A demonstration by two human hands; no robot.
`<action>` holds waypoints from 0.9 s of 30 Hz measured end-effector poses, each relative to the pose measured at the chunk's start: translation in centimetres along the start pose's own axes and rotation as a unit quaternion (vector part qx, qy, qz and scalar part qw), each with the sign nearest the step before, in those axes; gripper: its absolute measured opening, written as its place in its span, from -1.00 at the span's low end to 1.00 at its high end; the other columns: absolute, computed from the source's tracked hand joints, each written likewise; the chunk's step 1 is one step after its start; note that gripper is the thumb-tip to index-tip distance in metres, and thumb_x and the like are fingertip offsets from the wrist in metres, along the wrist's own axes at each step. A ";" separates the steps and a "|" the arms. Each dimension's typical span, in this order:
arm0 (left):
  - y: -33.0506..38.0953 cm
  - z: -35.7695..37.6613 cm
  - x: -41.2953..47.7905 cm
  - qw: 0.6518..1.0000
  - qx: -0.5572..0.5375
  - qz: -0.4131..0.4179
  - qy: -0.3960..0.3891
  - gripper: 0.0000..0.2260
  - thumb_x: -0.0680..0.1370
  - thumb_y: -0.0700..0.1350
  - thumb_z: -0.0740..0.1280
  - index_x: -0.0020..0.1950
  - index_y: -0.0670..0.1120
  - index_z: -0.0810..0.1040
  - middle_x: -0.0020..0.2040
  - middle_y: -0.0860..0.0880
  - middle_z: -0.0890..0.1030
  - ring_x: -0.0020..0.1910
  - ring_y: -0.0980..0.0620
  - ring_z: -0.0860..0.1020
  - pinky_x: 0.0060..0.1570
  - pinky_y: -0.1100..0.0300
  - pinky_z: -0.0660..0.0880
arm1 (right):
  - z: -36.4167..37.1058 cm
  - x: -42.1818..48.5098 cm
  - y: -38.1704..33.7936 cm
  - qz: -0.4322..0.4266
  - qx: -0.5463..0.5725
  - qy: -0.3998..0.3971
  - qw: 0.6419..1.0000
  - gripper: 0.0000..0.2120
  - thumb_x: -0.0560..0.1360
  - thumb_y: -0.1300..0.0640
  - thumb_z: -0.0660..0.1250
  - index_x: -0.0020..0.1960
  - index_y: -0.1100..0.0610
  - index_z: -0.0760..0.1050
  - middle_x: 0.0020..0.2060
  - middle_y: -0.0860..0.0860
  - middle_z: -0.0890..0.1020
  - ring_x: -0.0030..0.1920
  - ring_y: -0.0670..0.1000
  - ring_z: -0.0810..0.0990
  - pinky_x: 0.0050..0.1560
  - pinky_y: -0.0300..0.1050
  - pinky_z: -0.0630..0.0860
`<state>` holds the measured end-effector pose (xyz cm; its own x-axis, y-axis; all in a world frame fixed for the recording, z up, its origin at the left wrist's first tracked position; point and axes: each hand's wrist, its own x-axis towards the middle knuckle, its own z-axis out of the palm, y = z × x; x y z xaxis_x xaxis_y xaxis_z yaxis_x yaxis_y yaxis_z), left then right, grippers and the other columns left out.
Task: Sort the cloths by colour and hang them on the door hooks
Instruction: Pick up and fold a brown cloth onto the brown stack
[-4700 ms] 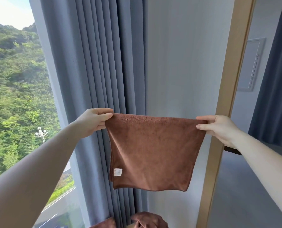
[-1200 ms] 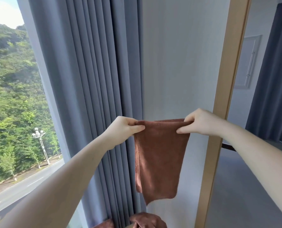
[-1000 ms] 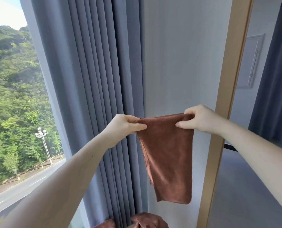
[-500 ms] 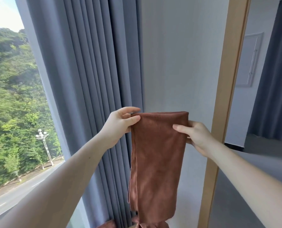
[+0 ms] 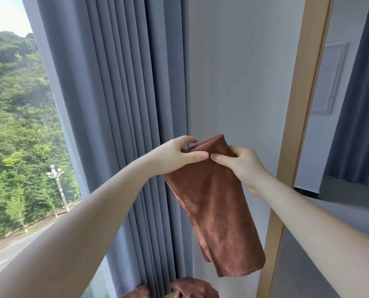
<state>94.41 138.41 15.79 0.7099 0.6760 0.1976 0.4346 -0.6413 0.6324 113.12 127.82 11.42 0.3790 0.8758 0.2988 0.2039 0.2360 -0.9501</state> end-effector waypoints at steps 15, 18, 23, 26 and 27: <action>6.6 3.9 4.4 0.973 0.117 0.185 0.079 -0.73 0.66 0.18 0.26 0.03 -0.01 0.53 -0.15 0.01 0.62 -0.11 -0.07 0.56 -0.02 -0.04 0.53 | -4.5 -1.2 -0.4 0.025 -0.018 -0.024 0.999 -0.79 0.52 0.13 0.50 0.15 0.05 0.66 -0.02 -0.03 0.77 0.01 -0.02 0.75 0.15 -0.04 0.62; 7.3 3.7 4.7 0.964 0.142 0.207 0.083 -0.72 0.65 0.19 0.26 0.01 -0.01 0.51 -0.21 0.03 0.58 -0.16 -0.06 0.54 -0.07 0.01 0.51 | -5.3 -1.7 0.4 0.052 -0.031 -0.051 0.997 -0.75 0.50 0.16 0.51 0.18 0.10 0.65 0.02 0.00 0.76 0.06 0.03 0.74 0.24 0.05 0.60; 7.8 3.3 4.9 0.955 0.161 0.232 0.095 -0.69 0.65 0.20 0.26 0.06 -0.04 0.53 -0.19 -0.01 0.59 -0.17 -0.07 0.53 -0.14 0.06 0.45 | -5.7 -2.1 1.7 0.076 -0.035 -0.066 0.994 -0.73 0.50 0.18 0.51 0.19 0.11 0.65 0.05 0.00 0.76 0.09 0.03 0.73 0.30 0.08 0.57; 7.9 2.8 5.2 0.951 0.166 0.238 0.102 -0.69 0.65 0.20 0.26 0.06 -0.04 0.53 -0.20 0.00 0.58 -0.19 -0.04 0.51 -0.15 0.06 0.44 | -5.6 -2.2 2.3 0.081 -0.032 -0.068 0.994 -0.71 0.49 0.18 0.53 0.20 0.11 0.64 0.06 -0.01 0.75 0.09 0.02 0.73 0.29 0.06 0.57; 8.0 2.6 5.3 0.950 0.167 0.242 0.103 -0.70 0.65 0.20 0.25 0.05 -0.03 0.52 -0.20 0.00 0.58 -0.20 -0.03 0.51 -0.15 0.06 0.44 | -5.6 -2.2 2.5 0.083 -0.033 -0.068 0.994 -0.70 0.48 0.17 0.53 0.21 0.10 0.64 0.06 -0.02 0.75 0.09 0.01 0.73 0.29 0.04 0.58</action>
<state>103.05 135.92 19.91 0.7626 0.3074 0.5691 0.2615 -0.9513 0.1635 117.82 124.16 8.87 0.2883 0.9500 0.1195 0.2092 0.0593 -0.9761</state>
